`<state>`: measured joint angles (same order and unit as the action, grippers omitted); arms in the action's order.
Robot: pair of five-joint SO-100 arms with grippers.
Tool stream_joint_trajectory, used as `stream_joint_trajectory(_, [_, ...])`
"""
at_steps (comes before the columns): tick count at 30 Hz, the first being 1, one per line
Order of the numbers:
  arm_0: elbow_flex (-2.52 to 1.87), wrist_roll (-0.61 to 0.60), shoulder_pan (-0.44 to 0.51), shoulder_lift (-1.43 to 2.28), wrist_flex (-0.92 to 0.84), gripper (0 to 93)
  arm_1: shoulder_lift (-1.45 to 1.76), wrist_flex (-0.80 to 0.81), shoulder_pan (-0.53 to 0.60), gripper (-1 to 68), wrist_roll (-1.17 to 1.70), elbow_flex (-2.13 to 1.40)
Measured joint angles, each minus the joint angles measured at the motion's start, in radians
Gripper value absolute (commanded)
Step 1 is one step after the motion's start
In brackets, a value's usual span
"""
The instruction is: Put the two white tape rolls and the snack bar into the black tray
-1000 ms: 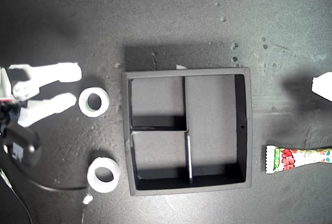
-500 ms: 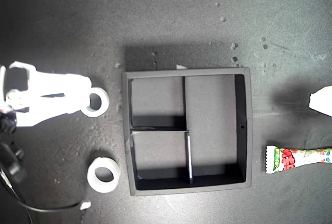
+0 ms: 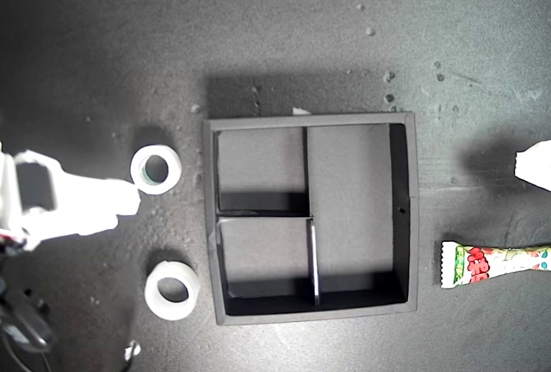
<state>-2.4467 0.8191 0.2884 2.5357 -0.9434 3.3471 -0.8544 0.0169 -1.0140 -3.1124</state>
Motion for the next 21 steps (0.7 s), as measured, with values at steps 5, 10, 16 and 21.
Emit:
stream_joint_trajectory(5, [0.028,0.017,-0.015,-0.190,0.041,13.9,0.000,0.000,0.002,-0.3,-0.003,0.000])
stream_joint_trajectory(10, [0.078,-0.005,-0.034,-0.285,0.058,13.9,0.000,-0.006,0.029,-0.3,-0.008,0.000])
stream_joint_trajectory(16, [0.109,-0.003,-0.077,-0.379,0.058,13.9,0.000,-0.015,0.044,-0.3,-0.009,0.000])
stream_joint_trajectory(21, [0.112,-0.003,-0.084,-0.448,0.058,13.7,0.000,-0.018,0.046,-0.3,-0.009,0.000])
